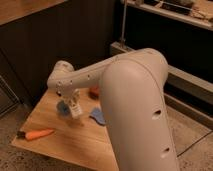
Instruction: Place the bottle in the ceramic bowl
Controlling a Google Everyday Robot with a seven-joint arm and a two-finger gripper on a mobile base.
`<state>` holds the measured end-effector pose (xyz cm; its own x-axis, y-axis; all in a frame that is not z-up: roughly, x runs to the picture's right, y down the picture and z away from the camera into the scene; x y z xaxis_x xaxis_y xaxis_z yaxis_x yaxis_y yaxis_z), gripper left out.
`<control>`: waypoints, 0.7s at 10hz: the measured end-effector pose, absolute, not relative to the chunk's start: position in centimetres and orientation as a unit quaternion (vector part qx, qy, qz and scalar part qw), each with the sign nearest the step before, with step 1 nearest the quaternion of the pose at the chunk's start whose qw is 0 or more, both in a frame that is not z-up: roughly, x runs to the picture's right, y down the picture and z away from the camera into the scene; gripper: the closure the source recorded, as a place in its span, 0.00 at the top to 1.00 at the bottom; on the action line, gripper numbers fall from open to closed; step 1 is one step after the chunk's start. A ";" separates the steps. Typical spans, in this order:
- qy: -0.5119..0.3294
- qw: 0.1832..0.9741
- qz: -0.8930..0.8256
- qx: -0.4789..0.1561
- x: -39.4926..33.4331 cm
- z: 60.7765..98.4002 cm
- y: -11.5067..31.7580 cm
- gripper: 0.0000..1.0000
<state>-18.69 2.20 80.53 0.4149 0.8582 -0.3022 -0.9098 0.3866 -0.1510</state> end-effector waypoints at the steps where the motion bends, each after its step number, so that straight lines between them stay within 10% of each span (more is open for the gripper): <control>1: 0.084 0.830 0.533 -0.138 -18.8 80.2 0.9 0.00; 7: 0.084 0.831 0.543 -0.088 -17.1 79.9 -6.3 0.00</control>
